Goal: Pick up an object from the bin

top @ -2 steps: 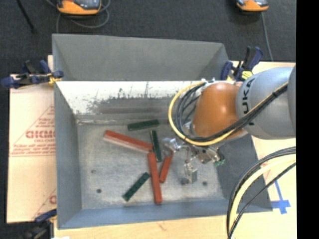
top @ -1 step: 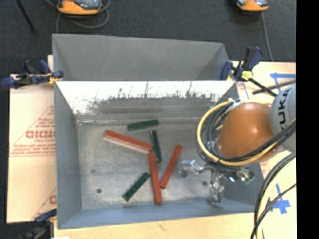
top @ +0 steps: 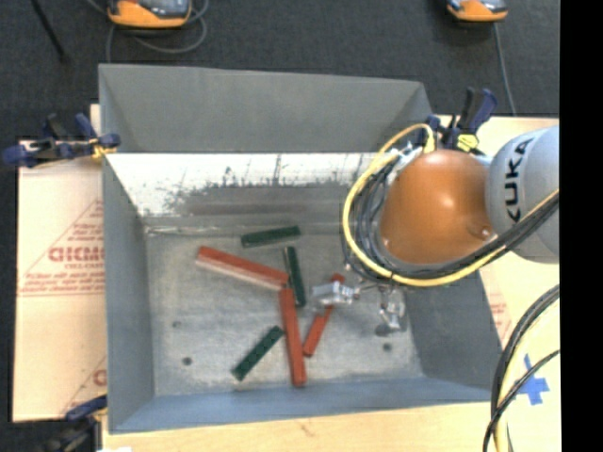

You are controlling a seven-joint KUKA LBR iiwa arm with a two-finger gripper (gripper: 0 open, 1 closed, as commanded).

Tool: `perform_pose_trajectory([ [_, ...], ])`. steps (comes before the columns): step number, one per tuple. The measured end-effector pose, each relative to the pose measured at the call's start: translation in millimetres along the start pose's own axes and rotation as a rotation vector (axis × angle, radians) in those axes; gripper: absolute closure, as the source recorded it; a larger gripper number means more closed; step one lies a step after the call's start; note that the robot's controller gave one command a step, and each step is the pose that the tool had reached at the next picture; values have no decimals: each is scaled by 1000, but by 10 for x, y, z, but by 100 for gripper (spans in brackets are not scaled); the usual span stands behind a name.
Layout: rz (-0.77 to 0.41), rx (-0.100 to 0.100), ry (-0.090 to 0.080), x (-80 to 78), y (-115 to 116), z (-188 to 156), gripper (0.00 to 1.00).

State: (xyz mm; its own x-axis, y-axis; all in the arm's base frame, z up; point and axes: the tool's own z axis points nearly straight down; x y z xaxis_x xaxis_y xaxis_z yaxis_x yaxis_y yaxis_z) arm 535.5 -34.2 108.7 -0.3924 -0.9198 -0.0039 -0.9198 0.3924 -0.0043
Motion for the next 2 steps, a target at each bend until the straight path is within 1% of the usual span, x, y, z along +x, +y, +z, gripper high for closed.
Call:
perform_pose_trajectory([
  [1,-17,-1,-2,-484,395,386,0],
  [2,-81,-1,-3,-671,981,374,0],
])
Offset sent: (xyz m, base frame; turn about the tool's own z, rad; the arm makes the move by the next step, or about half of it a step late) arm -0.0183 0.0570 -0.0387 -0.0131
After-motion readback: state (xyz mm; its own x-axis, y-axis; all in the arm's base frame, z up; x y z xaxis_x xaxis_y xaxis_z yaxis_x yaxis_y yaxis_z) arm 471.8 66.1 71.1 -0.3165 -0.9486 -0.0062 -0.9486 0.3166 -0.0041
